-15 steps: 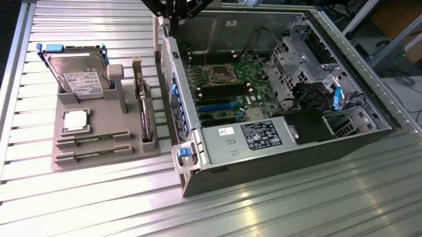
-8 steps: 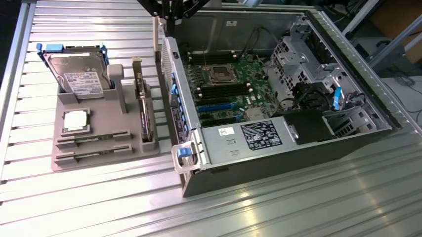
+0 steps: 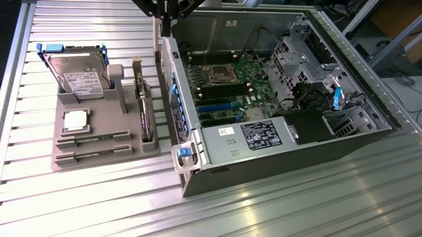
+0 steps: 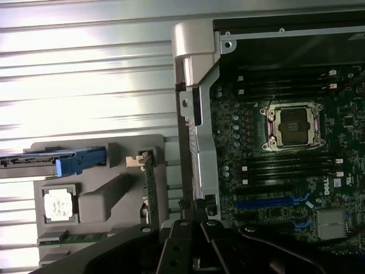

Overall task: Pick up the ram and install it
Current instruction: 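Reach for the ram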

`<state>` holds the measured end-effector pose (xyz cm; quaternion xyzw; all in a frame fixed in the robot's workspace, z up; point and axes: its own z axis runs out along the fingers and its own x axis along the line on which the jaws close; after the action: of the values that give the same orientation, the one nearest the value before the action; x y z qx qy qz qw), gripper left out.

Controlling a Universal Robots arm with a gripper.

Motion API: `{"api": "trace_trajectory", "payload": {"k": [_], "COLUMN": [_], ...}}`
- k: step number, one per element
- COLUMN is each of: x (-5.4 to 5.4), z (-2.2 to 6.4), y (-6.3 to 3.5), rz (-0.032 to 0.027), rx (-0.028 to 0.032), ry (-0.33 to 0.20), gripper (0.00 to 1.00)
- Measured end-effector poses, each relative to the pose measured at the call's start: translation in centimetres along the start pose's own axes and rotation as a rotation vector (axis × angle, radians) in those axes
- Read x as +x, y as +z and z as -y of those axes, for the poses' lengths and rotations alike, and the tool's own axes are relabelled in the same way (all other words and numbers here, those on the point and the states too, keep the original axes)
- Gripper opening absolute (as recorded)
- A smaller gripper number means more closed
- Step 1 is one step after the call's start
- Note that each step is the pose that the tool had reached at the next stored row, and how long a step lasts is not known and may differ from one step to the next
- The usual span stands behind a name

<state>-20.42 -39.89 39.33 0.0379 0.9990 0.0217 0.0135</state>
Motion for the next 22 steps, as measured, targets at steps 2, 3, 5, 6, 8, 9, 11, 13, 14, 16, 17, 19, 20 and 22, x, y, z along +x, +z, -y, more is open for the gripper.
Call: {"api": "trace_trajectory", "payload": {"k": [2,3,5,6,8,9,11,13,14,16,17,19,20,22], "x": [0.2,0.3,0.4,0.5,0.7,0.7,0.8,0.9,1.0,1.2,1.2,1.3,1.4,1.6], "z": [0.01,0.02,0.03,0.04,0.05,0.05,0.06,0.07,0.07,0.09,0.09,0.10,0.11,0.12], "y": [0.00,-0.01,-0.01,-0.01,-0.02,-0.02,-0.02,-0.03,-0.03,-0.03,-0.03,-0.04,-0.04,-0.04], "rz": [0.0000,-0.0001,-0.0001,0.0000,0.0000,0.0000,0.0000,0.0000,0.0000,0.0000,0.0000,0.0000,0.0000,0.0000], "rx": [0.0000,0.0000,0.0000,0.0000,0.0000,0.0000,0.0000,0.0000,0.0000,0.0000,-0.0001,0.0000,0.0000,0.0000], "ry": [0.000,0.000,0.000,0.000,0.000,0.000,0.000,0.000,0.000,0.000,0.000,0.000,0.000,0.000], "gripper": [0.11,0.11,0.11,0.11,0.11,0.11,0.11,0.11,0.11,0.11,0.11,0.11,0.11,0.11]}}
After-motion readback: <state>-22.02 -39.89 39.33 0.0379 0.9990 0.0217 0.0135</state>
